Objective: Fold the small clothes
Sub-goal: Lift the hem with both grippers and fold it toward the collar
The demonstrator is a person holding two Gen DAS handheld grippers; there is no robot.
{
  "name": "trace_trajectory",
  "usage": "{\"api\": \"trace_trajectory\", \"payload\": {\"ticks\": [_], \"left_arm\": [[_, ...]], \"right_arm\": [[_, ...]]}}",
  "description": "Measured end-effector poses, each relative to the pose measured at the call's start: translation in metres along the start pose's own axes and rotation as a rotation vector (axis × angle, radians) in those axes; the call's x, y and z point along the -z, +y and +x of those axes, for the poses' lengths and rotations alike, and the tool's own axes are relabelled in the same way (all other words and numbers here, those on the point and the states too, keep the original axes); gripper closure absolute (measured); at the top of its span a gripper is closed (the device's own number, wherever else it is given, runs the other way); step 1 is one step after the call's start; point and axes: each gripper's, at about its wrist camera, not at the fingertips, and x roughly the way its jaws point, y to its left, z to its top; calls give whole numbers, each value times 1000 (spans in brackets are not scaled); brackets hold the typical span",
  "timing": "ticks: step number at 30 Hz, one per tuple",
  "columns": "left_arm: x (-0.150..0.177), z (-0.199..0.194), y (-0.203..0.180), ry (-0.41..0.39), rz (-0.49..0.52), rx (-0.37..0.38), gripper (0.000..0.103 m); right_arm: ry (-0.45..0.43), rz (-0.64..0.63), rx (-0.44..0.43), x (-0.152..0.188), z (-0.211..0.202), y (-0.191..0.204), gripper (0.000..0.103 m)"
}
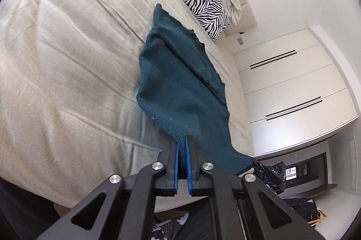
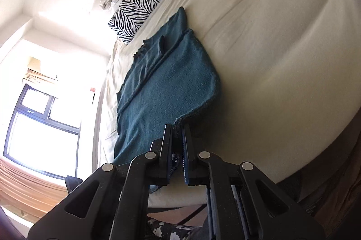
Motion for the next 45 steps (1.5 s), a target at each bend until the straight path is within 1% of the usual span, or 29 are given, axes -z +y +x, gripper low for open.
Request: {"api": "trace_trajectory", "payload": {"ticks": [2,5,13,18,23,28,36,40,45], "left_arm": [[-11,-2,-5,-19,-7,26,97],[-29,-3,-11,-47,-7,45,97],[-90,9,-21,-120,-35,87,97],[-133,26,-23,-145,-63,96,96],[-175,52,-30,-153,-47,71,97],[-211,83,-23,-143,-68,44,96],[-261,142,-7,-124,-83,-41,96],[-281,169,1,-112,-77,-83,96],[-299,194,6,-102,-59,-126,96]], "right_arm": [[-18,-4,-23,-12,1,10,96],[-37,-35,-31,-33,7,31,96],[-97,-66,-59,-101,41,78,96],[-119,-74,-52,-142,68,97,96],[-134,-92,-18,-176,100,111,96],[-152,-75,29,-213,135,108,96],[-158,-39,116,-263,209,90,96],[-155,-26,151,-280,238,78,96],[-155,11,179,-288,265,61,96]]}}
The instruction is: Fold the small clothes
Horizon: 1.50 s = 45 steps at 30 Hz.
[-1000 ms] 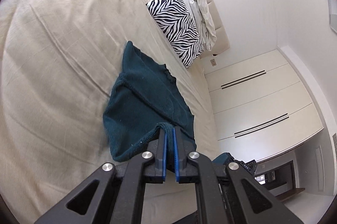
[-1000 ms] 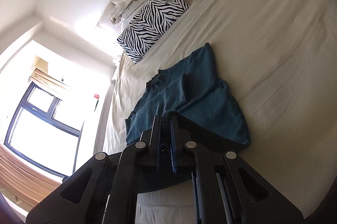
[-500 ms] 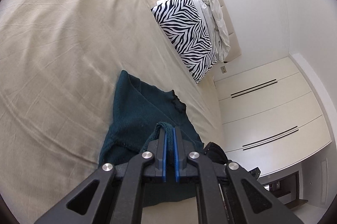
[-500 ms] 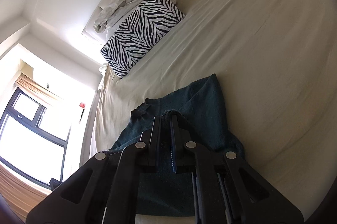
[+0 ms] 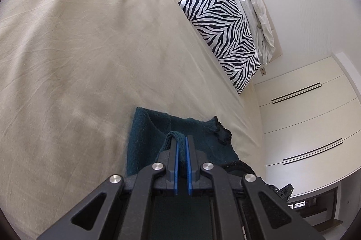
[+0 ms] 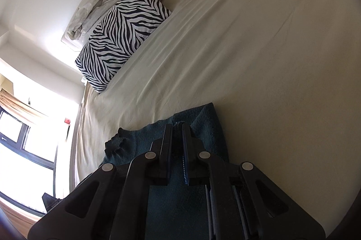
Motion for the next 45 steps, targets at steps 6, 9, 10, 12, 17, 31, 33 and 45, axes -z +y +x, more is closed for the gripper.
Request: {"api": "trace_trajectory", "payload": {"ticks": [6,9,10,12,17,31,33,45], "left_arm": [[-12,21,2,3,24,-43,96],[-10,31,8,9,37,-79,96],[-8,32,13,10,26,-81,96],[-7,35,23,12,6,-89,95],[-10,30,26,-10,-2,-70,58],[56,-9,13,-31,189,-183,35],[72,-5,17,-4,196,-189,42],[107,-14,5,-11,312,-277,72]], "right_arm": [[-2,9,33,-10,24,-8,96],[-8,9,48,-18,33,-10,96],[-4,9,50,-20,38,-10,95],[1,11,46,-23,44,-10,95],[1,53,72,-28,54,-17,89],[14,-215,107,27,6,19,59],[29,-271,131,45,1,25,59],[42,-281,193,90,-37,-10,59]]}}
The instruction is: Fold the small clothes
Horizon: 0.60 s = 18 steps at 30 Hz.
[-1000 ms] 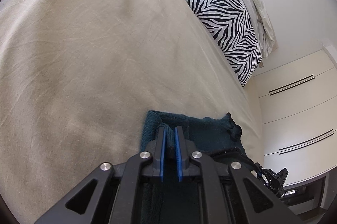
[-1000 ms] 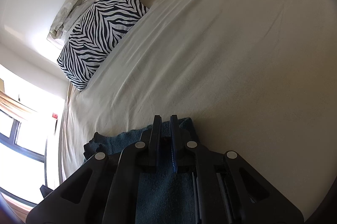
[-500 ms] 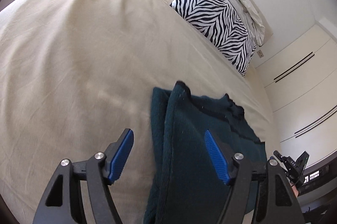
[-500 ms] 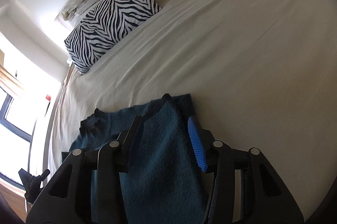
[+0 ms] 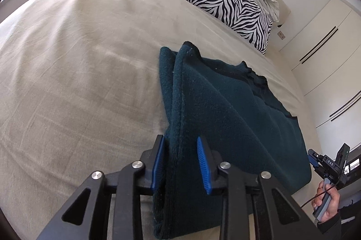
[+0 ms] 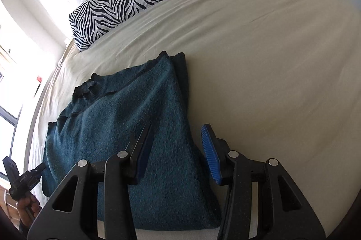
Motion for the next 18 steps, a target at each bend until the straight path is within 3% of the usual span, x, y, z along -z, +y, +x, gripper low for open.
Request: {"api": "trace_trajectory", "payload": {"ticks": [9,14,16,18], "left_arm": [[19,-16,-5,-29,41,-18,72],[25,-21,-8,-48,53,-17,72],[28,-20,-7,-50,55,-17,72],[31,-19,-5,-47,56,-17,78]], "right_arm": [[21,-44,12,16,-5,-5,62],[4,-74,43,23,-15,-4,71],[2,-78,51,24,-17,-5,81],[6,-83,59,26,-17,-7,86]]}}
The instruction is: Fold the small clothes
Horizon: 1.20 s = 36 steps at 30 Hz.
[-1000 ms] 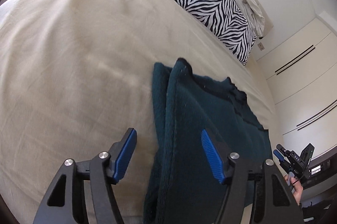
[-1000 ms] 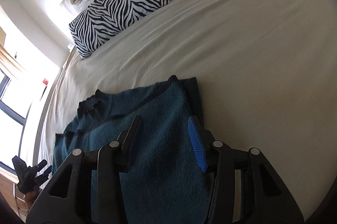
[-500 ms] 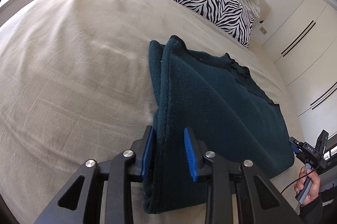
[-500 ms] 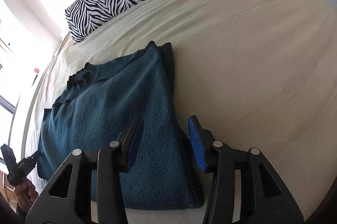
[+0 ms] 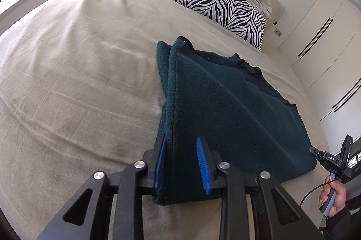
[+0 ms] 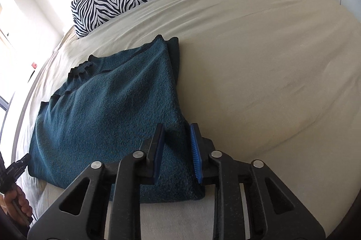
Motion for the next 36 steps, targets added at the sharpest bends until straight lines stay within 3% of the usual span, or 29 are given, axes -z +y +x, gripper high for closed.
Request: {"api": "trace_trajectory", "payload": {"ticks": [4,6,19,36], "left_arm": [[3,-1,5,-4,-2,-8,94],[5,-2,5,-9,6,-10,95],[26,-8,25,-11,-51,-7,96],[30,-6,23,-6,-28,-25,96]], "right_arm": [[-9,-16,12,2,-3,2,93],[-15,-29,22,3,-4,4,94],[-17,-50,45,11,-10,2,98],[4,-4,-5,19,3,-11,98]]}}
